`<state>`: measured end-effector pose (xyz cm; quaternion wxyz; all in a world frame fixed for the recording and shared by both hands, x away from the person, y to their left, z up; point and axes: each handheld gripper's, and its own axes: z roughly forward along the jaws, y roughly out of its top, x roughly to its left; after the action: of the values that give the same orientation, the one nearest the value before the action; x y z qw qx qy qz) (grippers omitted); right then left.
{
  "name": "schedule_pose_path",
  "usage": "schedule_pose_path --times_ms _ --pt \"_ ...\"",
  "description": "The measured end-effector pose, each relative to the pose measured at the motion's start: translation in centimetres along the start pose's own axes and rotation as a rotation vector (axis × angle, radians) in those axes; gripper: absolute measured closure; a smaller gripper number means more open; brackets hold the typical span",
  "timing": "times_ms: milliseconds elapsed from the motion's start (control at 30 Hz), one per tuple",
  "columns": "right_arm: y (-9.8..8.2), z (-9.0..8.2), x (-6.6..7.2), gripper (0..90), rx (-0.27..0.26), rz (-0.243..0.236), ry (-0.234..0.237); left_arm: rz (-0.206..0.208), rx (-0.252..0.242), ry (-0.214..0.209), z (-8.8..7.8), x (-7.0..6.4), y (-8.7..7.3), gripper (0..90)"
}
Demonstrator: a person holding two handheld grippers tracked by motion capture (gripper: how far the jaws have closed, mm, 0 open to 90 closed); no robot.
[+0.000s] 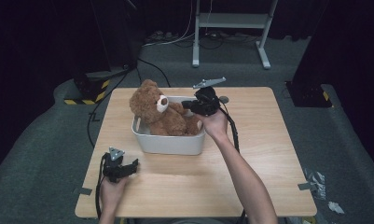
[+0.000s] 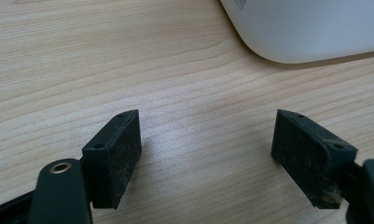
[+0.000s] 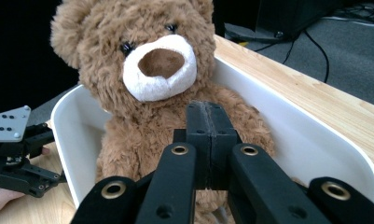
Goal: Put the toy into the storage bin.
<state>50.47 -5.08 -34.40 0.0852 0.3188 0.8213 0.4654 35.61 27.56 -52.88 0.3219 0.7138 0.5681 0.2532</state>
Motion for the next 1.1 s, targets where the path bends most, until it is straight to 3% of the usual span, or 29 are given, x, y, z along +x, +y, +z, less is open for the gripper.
schedule_pose_path --times_ms 600,1100 --pt "-1.0 -2.7 -0.6 88.3 -0.063 0.021 -0.002 0.000 0.001 0.000 0.0 0.0 0.0 23.9" --pt "-2.4 -5.4 -1.9 84.6 -0.145 0.063 -0.014 0.002 0.003 0.001 0.0 -0.1 0.0 24.2"
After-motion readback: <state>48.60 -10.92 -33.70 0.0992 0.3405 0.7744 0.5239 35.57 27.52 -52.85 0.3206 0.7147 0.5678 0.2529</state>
